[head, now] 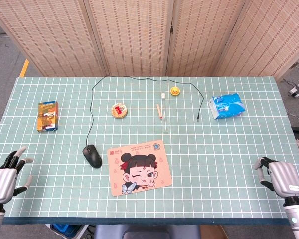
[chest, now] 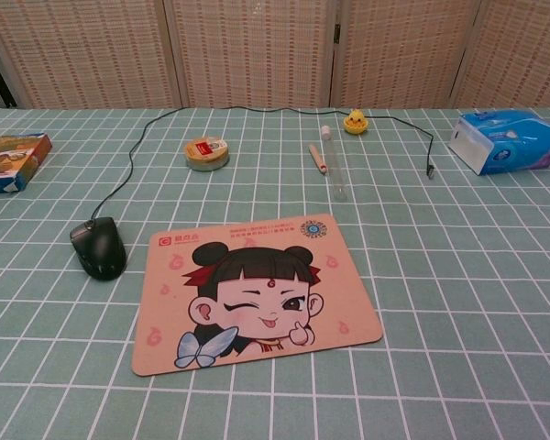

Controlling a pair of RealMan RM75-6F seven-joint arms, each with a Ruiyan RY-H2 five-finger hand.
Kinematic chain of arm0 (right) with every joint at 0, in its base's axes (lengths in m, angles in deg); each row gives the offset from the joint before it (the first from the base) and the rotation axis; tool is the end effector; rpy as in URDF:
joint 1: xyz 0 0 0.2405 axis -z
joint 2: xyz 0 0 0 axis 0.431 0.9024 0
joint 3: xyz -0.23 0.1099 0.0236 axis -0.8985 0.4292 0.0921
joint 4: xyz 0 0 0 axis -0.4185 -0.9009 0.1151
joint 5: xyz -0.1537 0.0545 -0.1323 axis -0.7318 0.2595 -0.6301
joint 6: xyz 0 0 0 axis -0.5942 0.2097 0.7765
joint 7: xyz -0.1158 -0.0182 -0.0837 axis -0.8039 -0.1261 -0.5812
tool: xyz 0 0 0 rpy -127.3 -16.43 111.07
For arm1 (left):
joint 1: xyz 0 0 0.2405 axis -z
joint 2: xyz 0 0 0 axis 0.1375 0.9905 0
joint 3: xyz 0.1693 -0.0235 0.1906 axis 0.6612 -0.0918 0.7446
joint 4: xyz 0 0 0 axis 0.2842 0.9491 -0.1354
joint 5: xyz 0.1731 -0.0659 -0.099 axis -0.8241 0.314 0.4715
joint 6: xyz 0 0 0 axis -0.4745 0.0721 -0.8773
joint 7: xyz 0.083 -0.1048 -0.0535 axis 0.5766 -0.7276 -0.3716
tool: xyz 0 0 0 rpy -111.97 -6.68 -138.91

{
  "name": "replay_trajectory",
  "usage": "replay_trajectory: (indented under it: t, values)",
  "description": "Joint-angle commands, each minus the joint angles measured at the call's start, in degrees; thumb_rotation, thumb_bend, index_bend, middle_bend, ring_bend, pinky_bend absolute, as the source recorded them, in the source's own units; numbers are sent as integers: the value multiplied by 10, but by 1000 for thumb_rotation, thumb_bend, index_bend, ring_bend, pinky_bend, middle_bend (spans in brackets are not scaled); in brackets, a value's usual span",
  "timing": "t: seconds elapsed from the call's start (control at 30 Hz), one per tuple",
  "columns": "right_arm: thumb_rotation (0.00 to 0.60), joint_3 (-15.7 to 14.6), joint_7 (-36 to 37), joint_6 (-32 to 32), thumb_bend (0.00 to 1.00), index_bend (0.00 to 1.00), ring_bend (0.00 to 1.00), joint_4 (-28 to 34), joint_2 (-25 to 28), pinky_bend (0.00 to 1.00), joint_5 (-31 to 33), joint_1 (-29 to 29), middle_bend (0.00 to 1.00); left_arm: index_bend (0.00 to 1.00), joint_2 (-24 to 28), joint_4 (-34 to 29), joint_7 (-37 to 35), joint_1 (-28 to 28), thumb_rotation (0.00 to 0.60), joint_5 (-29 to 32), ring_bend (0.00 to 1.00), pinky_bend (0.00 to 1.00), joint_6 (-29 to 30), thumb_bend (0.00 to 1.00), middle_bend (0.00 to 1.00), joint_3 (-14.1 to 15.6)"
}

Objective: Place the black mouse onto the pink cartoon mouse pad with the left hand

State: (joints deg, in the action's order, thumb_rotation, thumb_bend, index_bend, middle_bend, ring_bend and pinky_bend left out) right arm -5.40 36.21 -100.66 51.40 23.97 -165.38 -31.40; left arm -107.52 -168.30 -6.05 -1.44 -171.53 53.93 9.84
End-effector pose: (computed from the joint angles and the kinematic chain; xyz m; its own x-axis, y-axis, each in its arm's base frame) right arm -0.3135 -0.1781 0.1532 0.4082 -0.1499 0.9005 -0.9105 0.0049 0.4135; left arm -0.3149 0.1862 0.1453 0.4808 0.0544 0.8751 0.8767 -0.0147 -0.4808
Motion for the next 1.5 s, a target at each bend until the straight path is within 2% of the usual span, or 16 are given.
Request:
replay_trajectory:
  t: [0.03,0.23,0.33,0.43,0.5,0.6,0.67,0.73,0.77,0.93,1.17,1.33,1.5]
  values:
    - [600,0,0,2,352,509,578,0,0,725,0,0,492,370,-1,1,0,1,600,-1,97,441,-1,369,85,1]
    - [600,0,3,0,352,509,578,4,5,725,-2,-1,492,349,-6,4,-5,3,600,-11,117,449,4,370,85,0]
    - [600,4,5,-11,352,509,578,10,12,725,-6,1,492,283,-11,9,-21,5,600,-30,236,532,20,368,106,-3]
    - [600,5,9,-24,352,509,578,20,23,725,-10,7,492,181,-9,21,-36,15,600,-52,388,681,24,359,197,-5]
    - [600,6,12,-35,352,509,578,29,32,725,-13,11,492,136,-2,26,-40,26,600,-70,493,771,23,353,289,-7]
    - [600,7,15,-49,352,509,578,39,43,725,-17,18,492,111,13,24,-55,44,600,-98,736,947,19,313,584,-7]
    - [600,8,18,-58,352,509,578,46,51,725,-20,22,493,127,29,14,-68,62,600,-124,915,999,7,281,816,-4]
    - [600,8,22,-64,352,509,577,51,58,725,-22,26,494,168,43,4,-71,81,600,-142,996,1000,-12,255,965,-2]
    - [600,8,23,-66,352,509,577,53,61,725,-22,27,495,190,49,1,-65,90,600,-150,1000,1000,-20,243,994,-2]
    - [600,7,36,-70,352,509,576,56,72,725,-24,31,495,255,65,-13,7,135,600,-173,1000,1000,-79,223,1000,-6]
    - [600,12,56,-82,352,509,576,56,83,725,-21,37,496,191,78,-52,93,186,600,-173,1000,1000,-169,171,1000,-6]
    - [600,15,66,-87,352,509,576,55,89,725,-17,41,498,156,69,-68,158,215,600,-157,1000,1000,-221,119,1000,-12]
    - [600,16,73,-84,352,509,576,54,92,725,-14,42,499,147,54,-68,206,236,600,-144,1000,1000,-257,112,1000,-13]
